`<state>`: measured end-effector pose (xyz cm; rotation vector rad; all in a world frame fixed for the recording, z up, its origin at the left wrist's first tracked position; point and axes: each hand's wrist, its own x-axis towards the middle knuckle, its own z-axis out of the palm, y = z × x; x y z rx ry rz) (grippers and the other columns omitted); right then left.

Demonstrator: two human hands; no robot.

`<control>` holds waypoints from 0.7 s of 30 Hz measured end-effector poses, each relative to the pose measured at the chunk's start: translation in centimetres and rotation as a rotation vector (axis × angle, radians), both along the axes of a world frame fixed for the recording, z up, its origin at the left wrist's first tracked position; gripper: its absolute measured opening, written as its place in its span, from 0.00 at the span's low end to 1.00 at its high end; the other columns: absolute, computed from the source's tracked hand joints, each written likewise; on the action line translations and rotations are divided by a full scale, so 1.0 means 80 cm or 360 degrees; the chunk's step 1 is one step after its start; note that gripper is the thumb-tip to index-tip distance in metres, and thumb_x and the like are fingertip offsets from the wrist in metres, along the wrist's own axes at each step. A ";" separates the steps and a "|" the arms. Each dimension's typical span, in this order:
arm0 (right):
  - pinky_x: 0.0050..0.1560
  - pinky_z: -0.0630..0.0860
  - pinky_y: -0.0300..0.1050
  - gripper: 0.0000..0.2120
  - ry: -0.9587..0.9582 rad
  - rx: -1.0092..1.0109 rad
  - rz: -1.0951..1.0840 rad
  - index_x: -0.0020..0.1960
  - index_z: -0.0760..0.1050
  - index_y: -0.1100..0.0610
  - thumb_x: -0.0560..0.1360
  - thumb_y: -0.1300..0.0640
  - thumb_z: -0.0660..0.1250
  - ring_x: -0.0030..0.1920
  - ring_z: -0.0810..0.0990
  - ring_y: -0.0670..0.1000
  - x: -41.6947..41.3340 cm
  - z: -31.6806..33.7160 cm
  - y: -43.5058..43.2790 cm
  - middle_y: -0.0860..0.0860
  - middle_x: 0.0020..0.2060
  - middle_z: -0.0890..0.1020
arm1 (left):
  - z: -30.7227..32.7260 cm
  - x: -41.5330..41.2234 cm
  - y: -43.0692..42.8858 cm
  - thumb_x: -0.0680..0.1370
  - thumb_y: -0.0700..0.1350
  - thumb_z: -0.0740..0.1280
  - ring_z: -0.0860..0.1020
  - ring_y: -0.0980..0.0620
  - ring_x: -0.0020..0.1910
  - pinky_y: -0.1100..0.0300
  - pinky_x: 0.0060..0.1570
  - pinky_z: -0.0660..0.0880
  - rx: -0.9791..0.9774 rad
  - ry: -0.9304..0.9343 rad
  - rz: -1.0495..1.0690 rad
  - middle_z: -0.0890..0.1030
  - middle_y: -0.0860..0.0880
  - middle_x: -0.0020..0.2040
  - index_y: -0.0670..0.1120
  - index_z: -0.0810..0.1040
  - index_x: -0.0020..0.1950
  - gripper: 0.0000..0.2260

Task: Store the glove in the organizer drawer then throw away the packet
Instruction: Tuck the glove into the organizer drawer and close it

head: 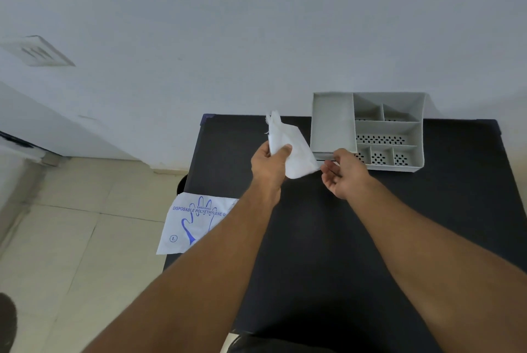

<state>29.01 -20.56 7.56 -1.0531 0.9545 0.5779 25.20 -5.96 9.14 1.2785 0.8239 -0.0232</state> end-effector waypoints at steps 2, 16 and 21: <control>0.44 0.78 0.46 0.10 0.0005 0.0021 -0.0039 0.56 0.78 0.57 0.77 0.54 0.68 0.39 0.79 0.50 -0.002 -0.005 0.003 0.52 0.43 0.80 | -0.003 0.003 0.004 0.78 0.41 0.71 0.81 0.45 0.56 0.43 0.55 0.82 0.0014 0.0022 -0.0017 0.82 0.48 0.55 0.51 0.77 0.58 0.11; 0.31 0.73 0.42 0.12 0.0195 -0.0351 0.0082 0.45 0.75 0.58 0.74 0.48 0.68 0.29 0.72 0.48 -0.085 -0.042 0.013 0.50 0.34 0.75 | -0.004 -0.006 0.001 0.81 0.43 0.65 0.82 0.49 0.49 0.53 0.46 0.82 -0.0022 0.0078 -0.0004 0.83 0.50 0.49 0.50 0.79 0.52 0.03; 0.31 0.72 0.42 0.11 0.0202 -0.0428 0.0085 0.47 0.76 0.57 0.74 0.49 0.67 0.30 0.71 0.48 -0.106 -0.040 0.006 0.51 0.36 0.75 | -0.004 -0.017 -0.009 0.82 0.44 0.64 0.81 0.50 0.50 0.51 0.51 0.82 -0.0033 0.0091 0.0010 0.82 0.51 0.48 0.51 0.78 0.52 0.04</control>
